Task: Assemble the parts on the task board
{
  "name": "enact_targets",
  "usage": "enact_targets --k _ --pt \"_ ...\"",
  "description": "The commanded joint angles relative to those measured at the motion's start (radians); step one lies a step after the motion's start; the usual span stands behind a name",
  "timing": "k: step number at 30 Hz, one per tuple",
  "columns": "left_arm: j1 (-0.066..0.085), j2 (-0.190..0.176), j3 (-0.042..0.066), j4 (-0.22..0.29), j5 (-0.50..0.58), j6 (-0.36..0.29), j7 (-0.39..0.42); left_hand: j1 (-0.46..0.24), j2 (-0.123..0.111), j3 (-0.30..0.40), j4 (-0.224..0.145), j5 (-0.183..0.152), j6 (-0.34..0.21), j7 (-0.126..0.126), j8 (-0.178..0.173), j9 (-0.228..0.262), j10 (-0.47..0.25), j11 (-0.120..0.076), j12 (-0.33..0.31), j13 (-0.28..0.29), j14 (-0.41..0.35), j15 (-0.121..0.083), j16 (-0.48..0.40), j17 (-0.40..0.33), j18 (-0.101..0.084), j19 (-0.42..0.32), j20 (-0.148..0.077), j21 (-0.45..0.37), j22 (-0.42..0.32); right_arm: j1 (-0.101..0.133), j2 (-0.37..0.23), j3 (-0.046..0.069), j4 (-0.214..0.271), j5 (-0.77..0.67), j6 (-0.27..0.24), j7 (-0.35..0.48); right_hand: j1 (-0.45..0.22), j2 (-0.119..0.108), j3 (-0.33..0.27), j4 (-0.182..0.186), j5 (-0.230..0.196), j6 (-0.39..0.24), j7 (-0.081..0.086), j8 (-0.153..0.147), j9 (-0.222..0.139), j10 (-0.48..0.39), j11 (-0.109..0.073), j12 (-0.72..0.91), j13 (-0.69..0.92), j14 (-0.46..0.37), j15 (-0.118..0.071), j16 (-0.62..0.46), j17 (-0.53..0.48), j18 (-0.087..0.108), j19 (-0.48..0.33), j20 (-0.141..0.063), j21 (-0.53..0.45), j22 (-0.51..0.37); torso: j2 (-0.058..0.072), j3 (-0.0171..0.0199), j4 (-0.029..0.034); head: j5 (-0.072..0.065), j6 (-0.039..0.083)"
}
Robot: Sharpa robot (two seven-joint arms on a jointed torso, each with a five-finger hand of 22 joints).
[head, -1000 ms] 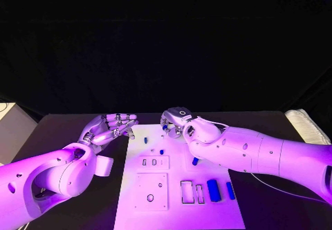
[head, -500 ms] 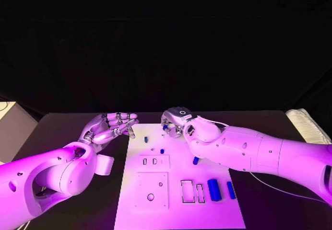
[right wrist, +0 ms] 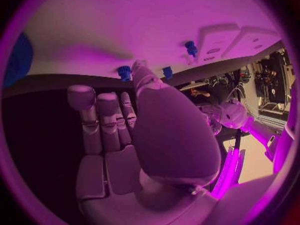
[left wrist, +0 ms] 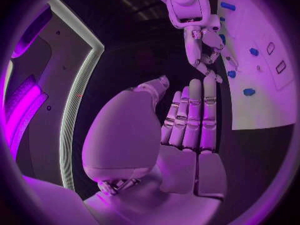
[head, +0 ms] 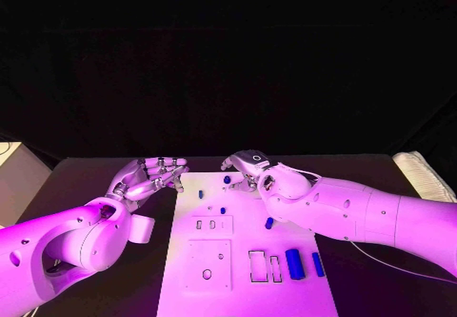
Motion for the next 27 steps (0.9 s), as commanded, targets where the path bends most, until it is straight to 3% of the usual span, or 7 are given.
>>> enact_targets --k 1,8,12,18,20,22,27 --pt "0.002 -0.001 0.001 -0.001 0.001 0.017 0.006 -0.003 0.001 0.003 0.0 -0.003 0.003 0.005 -0.005 0.001 0.001 0.002 -0.001 0.001 -0.008 0.0 0.004 0.0 0.012 -0.006 0.003 0.005 0.001 0.007 -0.037 0.003 0.037 0.012 -0.038 0.011 0.012 0.003 -0.003 0.01 0.003 -0.001 -0.001 -0.002 0.003 0.006 -0.003 0.009 0.002 -0.002 -0.002 0.007 -0.003 0.005 0.01 -0.001 -0.004 0.0 -0.005 0.0013 -0.0079 0.002 0.002" --pt "0.002 -0.004 0.001 -0.01 0.001 0.02 0.007 -0.004 0.001 0.003 0.0 -0.003 0.002 0.005 -0.005 0.001 0.001 0.002 -0.001 0.001 -0.009 0.0 0.004 0.0 0.012 -0.007 0.003 0.006 0.002 0.033 -0.163 0.014 0.124 0.124 -0.048 -0.001 -0.008 0.022 0.045 0.002 0.012 0.021 0.047 0.006 0.009 0.138 -0.04 0.089 0.014 0.055 -0.031 0.077 0.081 -0.018 0.084 -0.029 0.098 0.121 -0.015 0.0017 -0.0221 0.002 0.004" --pt "0.002 -0.003 0.001 -0.018 0.001 0.022 0.007 -0.004 0.001 0.003 0.0 -0.003 0.002 0.005 -0.005 0.001 0.001 0.002 -0.001 0.001 -0.009 0.0 0.004 0.0 0.012 -0.007 0.003 0.006 0.002 0.048 -0.233 0.019 0.159 0.234 -0.02 -0.003 -0.061 0.013 0.037 0.005 0.064 0.008 0.082 -0.006 0.006 0.225 -0.029 0.111 0.023 0.102 -0.025 0.146 0.183 -0.041 0.138 -0.028 0.19 0.228 -0.018 0.0038 -0.0275 0.003 0.003" --pt "0.002 0.003 0.0 -0.029 0.001 0.026 0.006 -0.004 0.001 0.004 0.0 -0.003 0.002 0.005 -0.005 0.001 0.001 0.002 -0.001 0.001 -0.009 0.0 0.005 -0.001 0.012 -0.007 0.003 0.007 0.002 0.059 -0.289 0.022 0.173 0.336 0.067 -0.022 -0.088 0.009 -0.036 0.003 0.068 0.03 0.046 0.01 0.015 0.456 -0.078 0.247 0.128 0.139 -0.061 0.244 0.33 -0.075 0.21 -0.051 0.345 0.408 -0.018 0.0056 -0.0283 0.002 0.003" --pt "0.002 0.005 0.0 -0.031 0.001 0.028 0.006 -0.004 0.001 0.004 0.0 -0.003 0.002 0.005 -0.005 0.001 0.001 0.002 -0.001 0.001 -0.009 0.0 0.005 -0.001 0.012 -0.007 0.003 0.007 0.002 0.06 -0.294 0.022 0.171 0.354 0.092 -0.03 -0.078 0.038 -0.109 -0.011 0.081 0.015 0.034 0.037 0.032 0.345 -0.086 0.659 0.559 0.156 -0.082 0.32 0.446 -0.095 0.236 -0.061 0.416 0.492 -0.016 0.0058 -0.0278 0.0 0.003" --pt "0.002 0.007 0.0 -0.033 0.001 0.029 0.006 -0.004 0.001 0.004 0.0 -0.003 0.002 0.005 -0.005 0.001 0.001 0.002 -0.001 0.001 -0.009 0.0 0.005 -0.001 0.012 -0.007 0.003 0.007 0.002 0.061 -0.295 0.022 0.164 0.374 0.12 -0.04 -0.098 0.037 -0.115 0.008 0.07 -0.003 0.045 0.072 0.046 0.491 -0.072 1.143 1.097 0.179 -0.058 0.386 0.58 -0.108 0.262 -0.053 0.471 0.56 -0.015 0.006 -0.0269 -0.001 0.003" --pt "0.002 0.011 0.0 -0.037 0.001 0.032 0.005 -0.003 0.002 0.005 -0.001 -0.003 0.003 0.003 -0.005 0.002 0.002 0.001 0.0 0.001 -0.009 0.0 0.006 -0.001 0.012 -0.009 0.003 0.009 0.004 0.061 -0.286 0.022 0.142 0.397 0.167 -0.065 -0.114 0.042 -0.11 0.007 0.073 -0.023 0.056 0.118 0.058 0.618 -0.063 1.367 1.379 0.207 -0.044 0.453 0.735 -0.125 0.295 -0.039 0.528 0.629 -0.015 0.0044 -0.0241 -0.005 -0.002"
